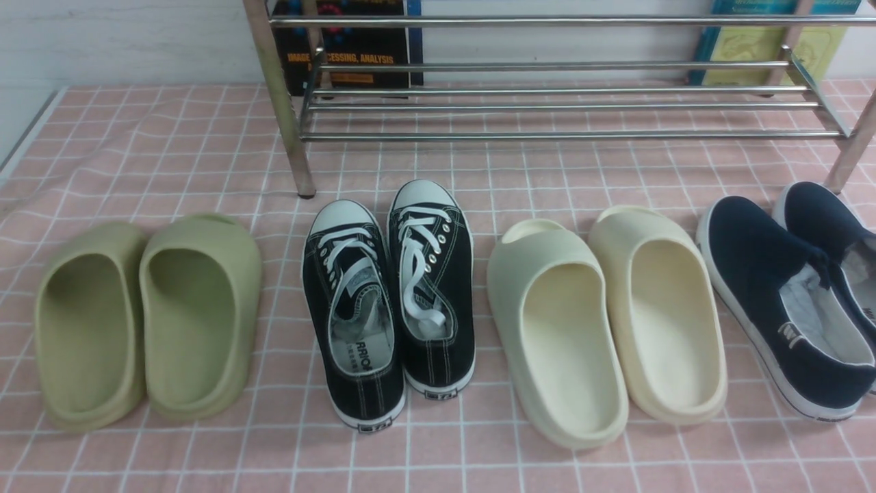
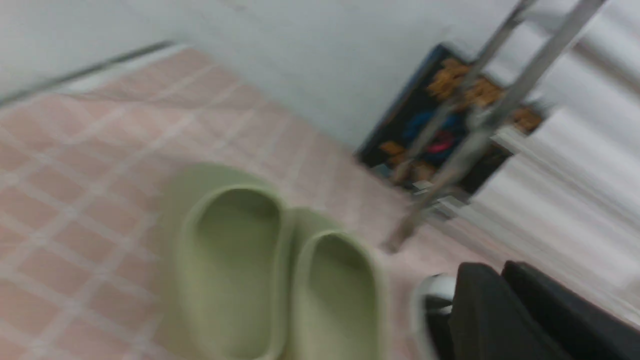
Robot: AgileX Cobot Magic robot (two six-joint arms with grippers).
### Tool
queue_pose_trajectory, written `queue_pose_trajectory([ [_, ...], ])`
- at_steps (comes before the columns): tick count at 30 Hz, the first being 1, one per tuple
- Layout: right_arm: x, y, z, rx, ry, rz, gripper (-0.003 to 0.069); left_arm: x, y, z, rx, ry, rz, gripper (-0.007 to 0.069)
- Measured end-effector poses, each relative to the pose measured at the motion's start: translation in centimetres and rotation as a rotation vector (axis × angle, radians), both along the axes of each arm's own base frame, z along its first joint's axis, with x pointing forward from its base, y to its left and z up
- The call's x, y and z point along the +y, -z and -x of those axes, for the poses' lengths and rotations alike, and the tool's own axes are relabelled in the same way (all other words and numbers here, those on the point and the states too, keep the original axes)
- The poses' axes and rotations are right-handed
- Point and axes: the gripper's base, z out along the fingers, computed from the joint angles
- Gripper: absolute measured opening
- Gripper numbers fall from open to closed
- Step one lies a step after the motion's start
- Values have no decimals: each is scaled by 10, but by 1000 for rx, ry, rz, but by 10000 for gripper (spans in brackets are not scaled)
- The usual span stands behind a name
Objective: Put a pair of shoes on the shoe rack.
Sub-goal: Use the left arm to grab the shoe closest to it
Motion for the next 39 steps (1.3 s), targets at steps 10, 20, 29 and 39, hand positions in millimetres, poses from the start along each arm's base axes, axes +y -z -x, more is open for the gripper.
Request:
queue_pose_trajectory([
  [10,0,0,0,0,0,0,241,13,-64,-50,712,24,-391,2],
  [20,0,0,0,0,0,0,241,-59,-29,-152,942,689,-495,22],
  [29,0,0,0,0,0,1,241,-135,-5,-208,999,742,-544,212],
  [39,0,0,0,1,1,5,241,-168,58,-257,1078,559,-383,562],
])
